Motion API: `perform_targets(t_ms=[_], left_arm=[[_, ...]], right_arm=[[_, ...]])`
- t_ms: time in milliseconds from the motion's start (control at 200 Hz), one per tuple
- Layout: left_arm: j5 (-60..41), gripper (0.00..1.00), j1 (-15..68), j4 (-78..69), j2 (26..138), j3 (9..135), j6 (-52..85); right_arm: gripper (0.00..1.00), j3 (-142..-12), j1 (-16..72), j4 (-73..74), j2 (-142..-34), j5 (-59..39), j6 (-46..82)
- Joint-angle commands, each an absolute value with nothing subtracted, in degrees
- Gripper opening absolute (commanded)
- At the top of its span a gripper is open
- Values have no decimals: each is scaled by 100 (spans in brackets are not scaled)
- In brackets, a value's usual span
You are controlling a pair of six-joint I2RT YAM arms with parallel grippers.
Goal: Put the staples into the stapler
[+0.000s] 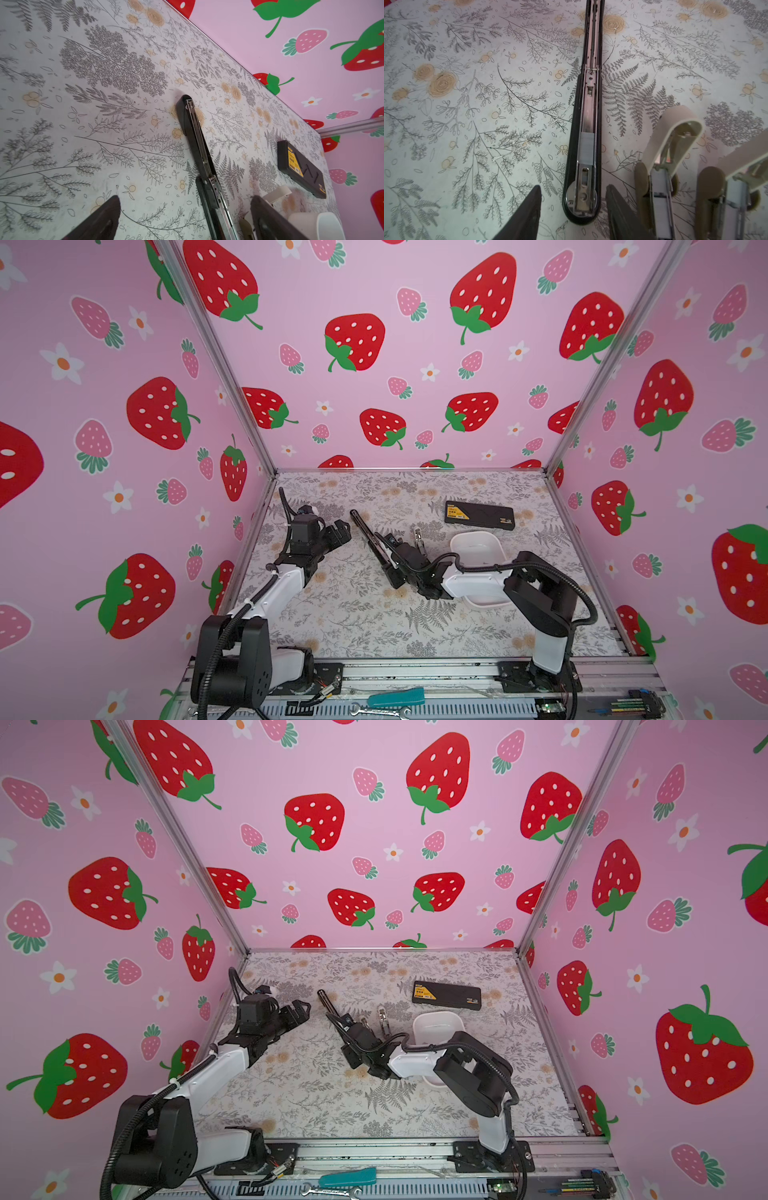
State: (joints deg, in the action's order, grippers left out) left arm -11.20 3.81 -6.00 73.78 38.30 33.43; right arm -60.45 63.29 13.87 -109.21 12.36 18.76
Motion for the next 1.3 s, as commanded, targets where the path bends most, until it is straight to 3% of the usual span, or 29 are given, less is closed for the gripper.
perform_targets(t_ms=[0, 210, 540, 750, 975, 1296], left_arm=[[-1469, 99, 385, -970, 7538, 3960, 3558], [-1561, 99, 396, -1165, 7908, 4024, 3687], [-1555, 99, 521, -1424, 8495, 4116, 3944], [-1531, 99, 804, -1720, 9038, 4317, 4067], [-635, 99, 1268, -1869, 9770, 4562, 4405], [-501, 96, 1249, -2421, 10580, 4865, 4731]], right_arm=[[45, -6238, 6289, 1362, -11040, 1287, 1862], [31, -6301, 6275, 1362, -11184, 1257, 1871], [28, -6359, 6267, 1336, -11368, 1304, 1968], [7, -6336, 6267, 1377, -11313, 1182, 2115], [1, -6029, 6262, 1670, -11067, 951, 2500], [0, -5639, 6240, 2163, -10845, 267, 2900]])
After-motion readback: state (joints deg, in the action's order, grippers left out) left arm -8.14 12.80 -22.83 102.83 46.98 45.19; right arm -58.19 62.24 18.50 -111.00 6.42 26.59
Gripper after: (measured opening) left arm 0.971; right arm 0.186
